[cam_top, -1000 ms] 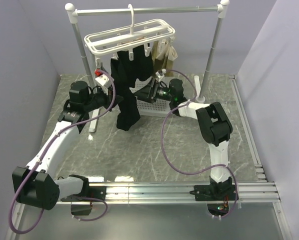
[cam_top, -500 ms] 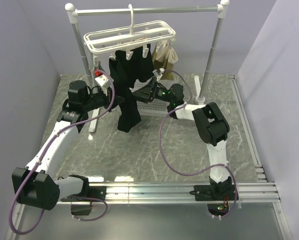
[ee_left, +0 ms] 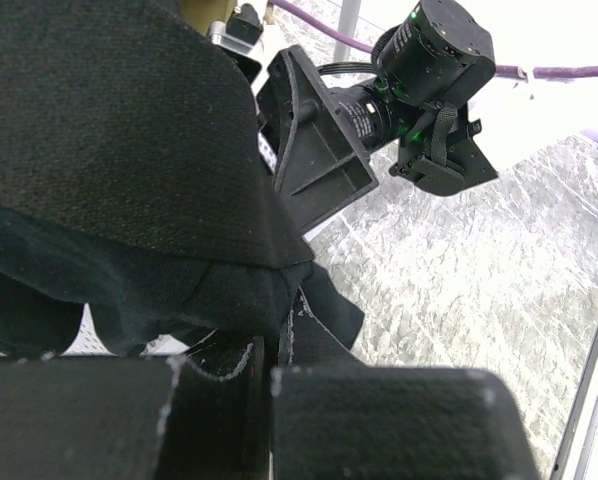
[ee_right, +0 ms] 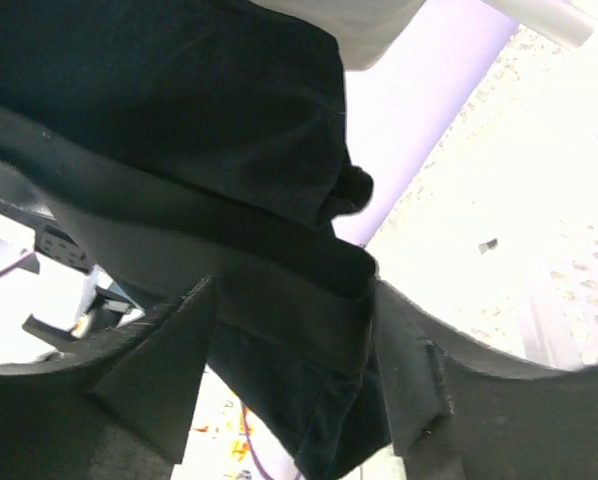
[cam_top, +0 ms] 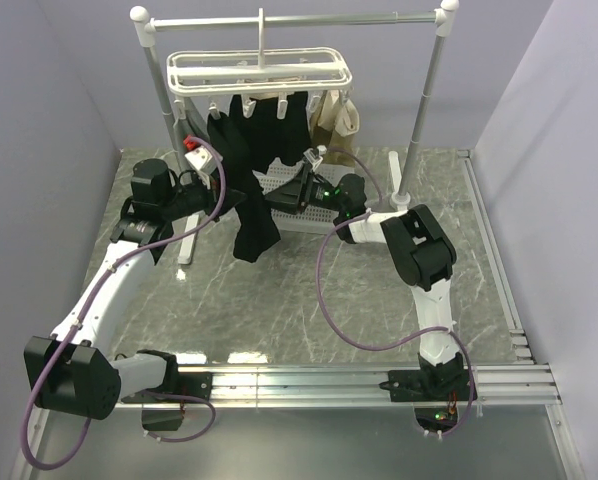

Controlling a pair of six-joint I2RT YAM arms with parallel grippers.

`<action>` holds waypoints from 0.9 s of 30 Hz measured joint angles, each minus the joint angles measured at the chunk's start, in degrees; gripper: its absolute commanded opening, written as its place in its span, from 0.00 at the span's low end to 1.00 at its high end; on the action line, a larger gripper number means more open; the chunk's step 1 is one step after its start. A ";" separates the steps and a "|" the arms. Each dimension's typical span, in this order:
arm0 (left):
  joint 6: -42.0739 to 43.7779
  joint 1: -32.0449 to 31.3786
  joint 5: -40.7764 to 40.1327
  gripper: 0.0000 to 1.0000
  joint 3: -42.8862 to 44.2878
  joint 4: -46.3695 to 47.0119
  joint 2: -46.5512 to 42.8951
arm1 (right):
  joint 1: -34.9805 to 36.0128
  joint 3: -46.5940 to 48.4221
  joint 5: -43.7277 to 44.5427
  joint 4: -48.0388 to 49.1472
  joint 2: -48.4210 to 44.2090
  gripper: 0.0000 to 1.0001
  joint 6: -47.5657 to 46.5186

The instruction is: Clip the underwear to the hanger

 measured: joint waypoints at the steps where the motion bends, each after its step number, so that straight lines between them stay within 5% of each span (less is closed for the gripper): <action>1: 0.00 0.00 0.15 0.00 0.00 0.00 0.00 | 0.02 0.00 0.00 0.39 0.00 0.58 0.04; 4: 0.00 0.02 0.37 0.00 0.00 0.02 0.00 | 0.04 0.00 -0.26 1.42 0.00 0.37 0.24; 5: 0.00 0.04 0.46 0.00 0.00 0.00 0.00 | 0.04 0.00 -0.39 1.60 0.00 0.14 0.37; 7: 0.00 0.11 0.52 0.00 0.00 0.00 0.00 | 0.04 -0.02 -0.63 2.19 -0.02 0.00 0.37; 12: -0.02 0.44 -0.22 0.06 0.00 -0.15 0.00 | -0.17 -2.29 -1.01 2.14 -1.55 0.00 -0.79; 18: -3.45 2.03 -2.95 0.41 0.00 -0.42 0.02 | -2.08 -10.29 -0.48 -1.99 -8.72 0.00 -4.96; 27: -6.95 2.93 -5.92 0.58 -1.77 -1.38 -1.53 | -3.69 -15.74 2.58 -12.15 -22.47 0.00 -16.33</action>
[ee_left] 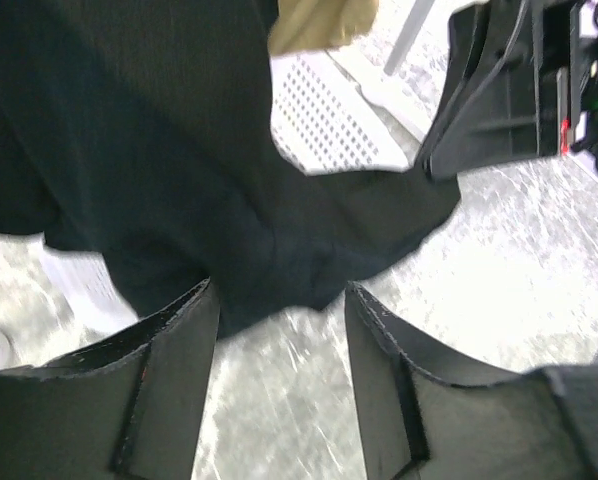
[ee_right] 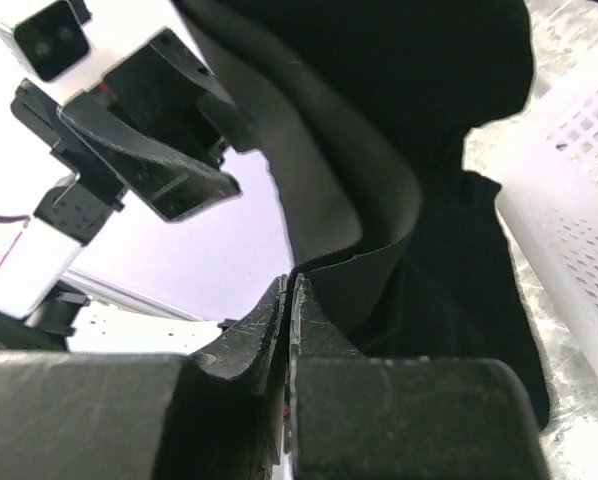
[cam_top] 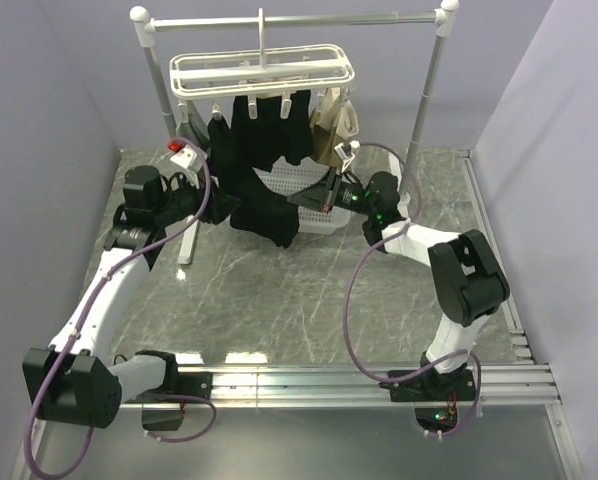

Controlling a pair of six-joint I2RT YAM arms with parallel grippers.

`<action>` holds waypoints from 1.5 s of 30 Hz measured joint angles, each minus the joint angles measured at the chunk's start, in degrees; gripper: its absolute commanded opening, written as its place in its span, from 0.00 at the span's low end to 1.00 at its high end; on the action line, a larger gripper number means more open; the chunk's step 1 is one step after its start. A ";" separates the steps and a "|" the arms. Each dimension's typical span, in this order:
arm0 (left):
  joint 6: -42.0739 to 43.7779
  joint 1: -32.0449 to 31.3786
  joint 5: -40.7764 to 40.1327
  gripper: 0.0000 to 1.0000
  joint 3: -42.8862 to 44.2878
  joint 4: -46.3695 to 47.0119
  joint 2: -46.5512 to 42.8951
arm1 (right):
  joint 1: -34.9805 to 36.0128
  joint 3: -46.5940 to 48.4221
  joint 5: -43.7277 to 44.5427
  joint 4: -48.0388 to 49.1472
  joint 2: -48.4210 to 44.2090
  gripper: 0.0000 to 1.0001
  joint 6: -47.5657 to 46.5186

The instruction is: Clip the underwear to the hanger

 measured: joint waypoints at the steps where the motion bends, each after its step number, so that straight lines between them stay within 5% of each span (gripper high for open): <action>1: -0.09 0.07 -0.15 0.58 -0.79 -0.48 -0.96 | 0.00 -0.15 0.28 -1.42 -1.07 0.00 -1.49; 8: -0.11 0.13 -0.37 0.53 -4.85 -5.79 -9.11 | 0.00 -0.87 2.80 -12.15 -7.04 0.00 -11.10; 14: -1.40 -0.26 1.44 0.30 -8.07 -5.22 -13.70 | 0.00 -4.04 6.34 -20.48 -14.62 0.00 -20.13; 25: -5.38 -10.73 -4.59 0.14 -7.74 7.04 2.34 | 1.64 -4.28 5.42 -31.69 -23.32 0.00 -35.85; 35: -15.93 -13.99 -7.65 0.19 -5.68 24.76 12.28 | 12.70 -0.90 3.15 -48.30 -26.18 0.00 -60.76; 45: -21.29 -14.03 -4.11 0.33 -5.70 33.97 12.55 | 14.14 3.43 11.17 -54.53 -16.98 0.00 -68.54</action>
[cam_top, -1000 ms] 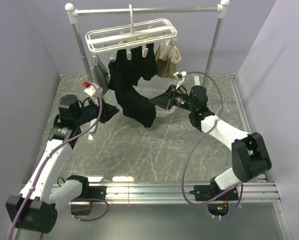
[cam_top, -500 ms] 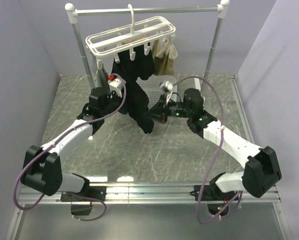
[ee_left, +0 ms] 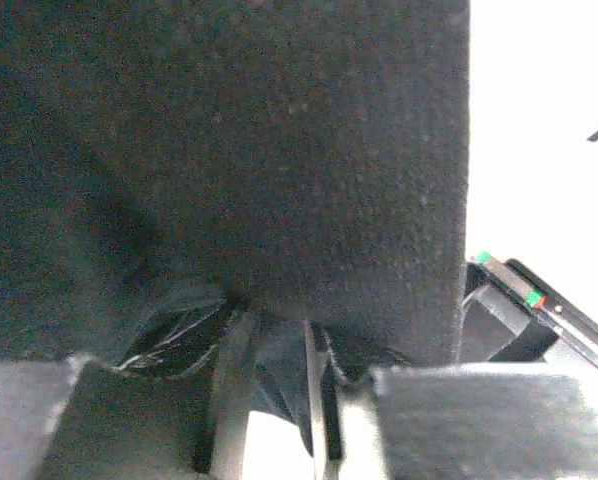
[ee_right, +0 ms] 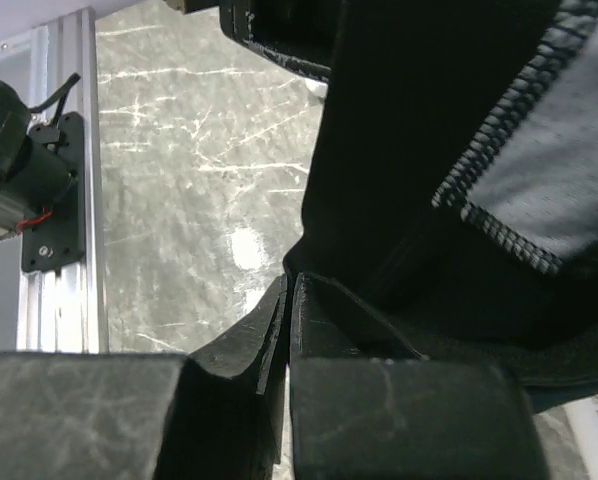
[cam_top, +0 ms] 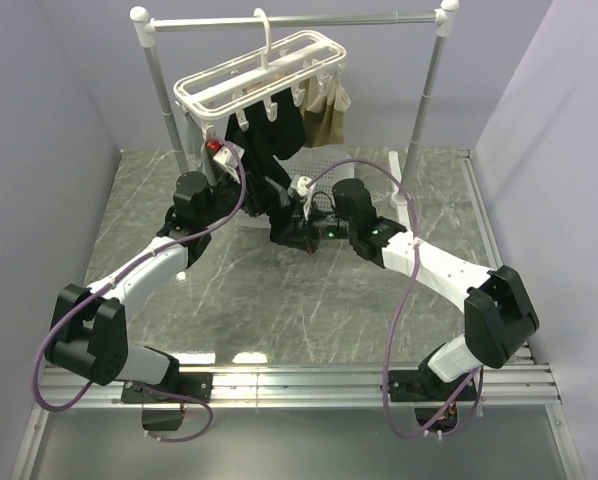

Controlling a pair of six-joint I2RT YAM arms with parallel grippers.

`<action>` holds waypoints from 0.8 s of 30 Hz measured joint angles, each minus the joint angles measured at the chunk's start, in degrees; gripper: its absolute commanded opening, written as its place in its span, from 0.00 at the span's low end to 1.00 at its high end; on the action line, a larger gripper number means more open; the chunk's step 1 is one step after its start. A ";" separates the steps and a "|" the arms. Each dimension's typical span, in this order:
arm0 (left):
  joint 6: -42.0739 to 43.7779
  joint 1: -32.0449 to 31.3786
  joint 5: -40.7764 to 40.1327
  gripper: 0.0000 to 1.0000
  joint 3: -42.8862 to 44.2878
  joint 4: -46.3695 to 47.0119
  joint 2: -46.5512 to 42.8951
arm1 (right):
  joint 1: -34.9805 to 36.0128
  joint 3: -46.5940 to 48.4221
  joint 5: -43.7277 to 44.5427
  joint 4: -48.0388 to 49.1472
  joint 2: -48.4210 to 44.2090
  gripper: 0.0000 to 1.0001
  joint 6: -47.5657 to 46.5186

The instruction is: Clip the underwear to the hanger

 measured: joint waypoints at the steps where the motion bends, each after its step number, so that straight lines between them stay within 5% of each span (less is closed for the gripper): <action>1: 0.02 -0.02 0.00 0.34 0.02 -0.17 0.02 | 0.26 0.00 0.31 -0.15 0.22 0.00 -0.02; 15: 2.67 0.72 -0.44 0.52 0.72 -5.70 1.31 | 3.67 0.31 8.98 0.37 2.29 0.00 -2.34; 24: 8.48 6.19 1.64 0.69 0.35 -14.71 -8.41 | 3.67 1.36 21.09 2.64 8.11 0.00 0.02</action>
